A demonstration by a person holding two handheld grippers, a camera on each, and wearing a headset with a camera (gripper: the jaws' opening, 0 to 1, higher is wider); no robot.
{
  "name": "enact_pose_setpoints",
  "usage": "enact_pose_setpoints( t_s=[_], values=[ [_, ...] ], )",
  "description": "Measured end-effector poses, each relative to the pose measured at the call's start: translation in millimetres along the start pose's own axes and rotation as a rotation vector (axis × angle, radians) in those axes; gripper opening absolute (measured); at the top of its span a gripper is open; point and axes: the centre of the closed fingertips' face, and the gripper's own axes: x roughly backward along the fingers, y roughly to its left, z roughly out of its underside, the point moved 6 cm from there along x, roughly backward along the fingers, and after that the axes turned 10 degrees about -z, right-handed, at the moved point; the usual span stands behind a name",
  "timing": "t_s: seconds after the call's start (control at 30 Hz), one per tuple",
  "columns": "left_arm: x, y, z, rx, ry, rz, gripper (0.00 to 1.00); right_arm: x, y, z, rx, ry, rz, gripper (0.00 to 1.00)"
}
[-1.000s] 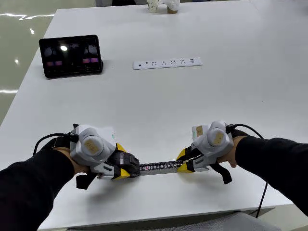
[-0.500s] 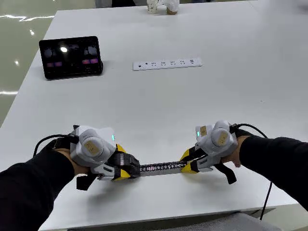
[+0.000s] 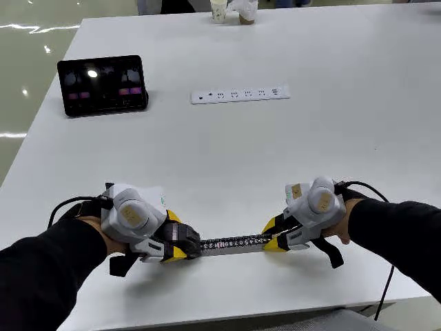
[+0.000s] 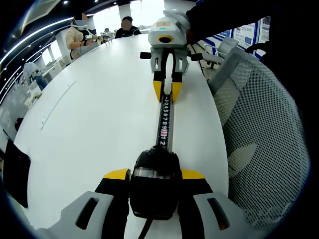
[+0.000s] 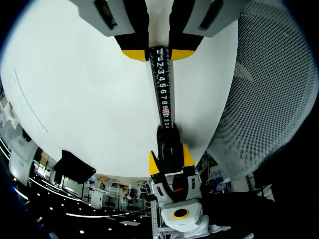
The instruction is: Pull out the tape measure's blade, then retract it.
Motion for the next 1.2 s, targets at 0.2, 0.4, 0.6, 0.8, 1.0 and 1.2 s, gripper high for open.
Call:
enact_pose_setpoints(
  t_s=[0.2,0.4,0.6,0.8,1.0,1.2],
  values=[
    [-0.2,0.4,0.4,0.001,0.000,-0.001,0.31,3.1,0.1,3.4,0.012,0.009,0.003,0.11],
    [-0.6,0.9,0.4,0.002,-0.001,0.000,0.31,8.2,0.9,8.7,0.008,0.012,0.004,0.11],
    [-0.5,1.0,0.0,0.001,-0.001,0.000,0.31,11.1,1.4,13.0,0.002,0.015,0.006,0.11],
    [0.0,0.9,0.1,0.001,-0.001,-0.002,0.31,13.5,2.1,15.9,-0.001,0.012,0.007,0.11],
    [0.0,1.0,0.2,0.000,0.000,-0.001,0.31,16.4,3.1,20.0,-0.006,0.014,0.011,0.11],
    [0.1,1.0,0.2,-0.003,0.000,-0.001,0.31,18.9,5.0,23.2,-0.012,0.007,0.016,0.11]
  ],
)
